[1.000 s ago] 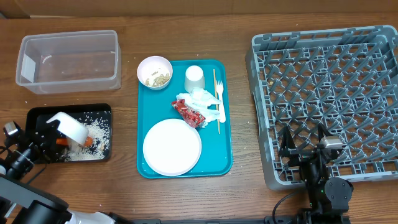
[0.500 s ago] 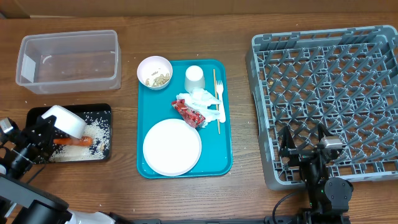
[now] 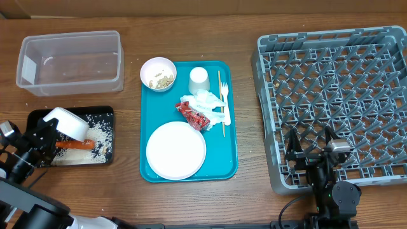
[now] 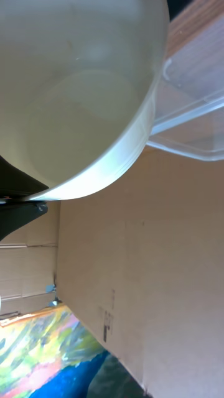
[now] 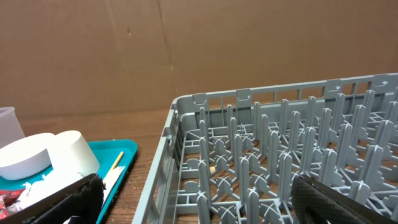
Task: Sort waste into correct bins and load items into the dishwasher rack
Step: 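Carry the rice bowl over the black tray and tip out the rice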
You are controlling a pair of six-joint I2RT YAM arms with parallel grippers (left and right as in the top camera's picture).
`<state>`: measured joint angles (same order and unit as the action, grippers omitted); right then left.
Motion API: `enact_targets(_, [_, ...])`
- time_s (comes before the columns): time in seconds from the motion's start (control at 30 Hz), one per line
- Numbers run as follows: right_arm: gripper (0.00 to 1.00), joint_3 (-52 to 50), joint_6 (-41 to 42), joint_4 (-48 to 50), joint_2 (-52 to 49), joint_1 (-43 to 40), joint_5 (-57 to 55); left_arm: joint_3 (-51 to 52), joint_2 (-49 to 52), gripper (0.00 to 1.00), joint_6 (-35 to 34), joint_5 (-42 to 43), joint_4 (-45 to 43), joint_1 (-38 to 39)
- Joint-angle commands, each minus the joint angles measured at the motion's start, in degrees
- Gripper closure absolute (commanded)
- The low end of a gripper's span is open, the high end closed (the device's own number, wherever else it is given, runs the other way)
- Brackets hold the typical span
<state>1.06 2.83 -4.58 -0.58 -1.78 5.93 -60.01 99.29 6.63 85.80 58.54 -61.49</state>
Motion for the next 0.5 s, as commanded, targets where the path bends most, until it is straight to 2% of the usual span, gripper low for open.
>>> enact_targets(0.0, [0.00,-0.59,0.13,0.24,0.35,-0.13,-0.33,0.17,0.37,0.96,2.40,-1.27,-0.28,0.46])
enact_targets(0.1, [0.00,-0.59,0.13,0.24,0.35,-0.13,-0.33,0.17,0.35,0.96,2.89,-2.36,2.19,0.52])
enact_targets(0.23, [0.00,-0.59,0.13,0.24,0.35,-0.13,-0.33,0.02,0.13,0.96,8.52,-2.14,6.88,1.38])
enact_targets(0.4, [0.00,-0.59,0.13,0.24,0.35,-0.11,-0.33,-0.63,-0.09,0.96,9.60,-2.19,7.37,1.53])
enact_targets(0.43, [0.00,-0.59,0.13,0.24,0.35,-0.11,-0.33,-0.63,-0.09,0.96,11.39,0.68,6.54,1.68])
enact_targets(0.47, [0.00,-0.59,0.13,0.24,0.35,-0.11,-0.33,-0.66,-0.09,0.96,10.25,1.07,5.88,1.68])
